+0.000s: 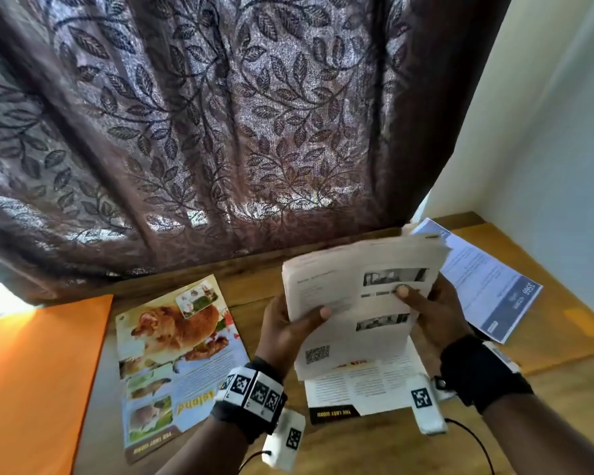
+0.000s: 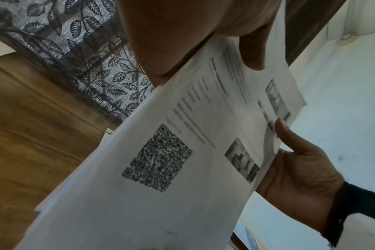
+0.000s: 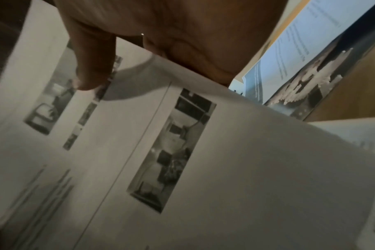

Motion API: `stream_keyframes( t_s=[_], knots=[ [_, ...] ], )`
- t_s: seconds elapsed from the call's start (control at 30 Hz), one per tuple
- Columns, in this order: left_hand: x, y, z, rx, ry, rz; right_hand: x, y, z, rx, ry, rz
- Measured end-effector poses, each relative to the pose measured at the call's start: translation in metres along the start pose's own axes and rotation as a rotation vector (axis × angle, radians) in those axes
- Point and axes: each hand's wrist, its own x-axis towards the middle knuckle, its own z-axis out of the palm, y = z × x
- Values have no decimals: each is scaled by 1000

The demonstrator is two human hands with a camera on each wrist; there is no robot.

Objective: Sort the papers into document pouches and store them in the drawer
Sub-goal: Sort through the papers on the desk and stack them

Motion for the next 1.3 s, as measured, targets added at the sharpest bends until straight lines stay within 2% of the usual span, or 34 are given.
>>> stream_keyframes(
  t_s=[0.1,0.23,0.37,0.5,0.63,0.8,0.87,0.97,1.03,1.17,1.3],
  knots=[
    [1,5,-1,-1,-49,27,4,-7,-5,54,-36,-6],
    [1,2,3,12,-89,47,7,3,-13,-2,-78,5],
    [1,-8,5,17,-46,24,0,18,-14,-83,-113,96],
    [0,-21,1,47,-80,-14,-2,30,-26,-163,-189,200],
    [-2,-32,5,55,-17,-41,-7,45,-34,-343,-181,209],
    [0,-34,17,68,38,-51,-5,39,-38,-358,-116,135],
    [-1,-41,19,99,48,-87,-4,43,-43,-369,-148,175],
    [-5,-56,18,173,70,-145,-11,59,-55,-504,-224,246],
    [-6,-63,18,186,101,-148,-14,65,-59,-462,-246,275],
    [-3,-61,29,167,152,-109,-7,46,-60,-335,-215,303],
    [3,-66,50,147,217,-149,3,31,-77,-371,-148,296]
  ],
)
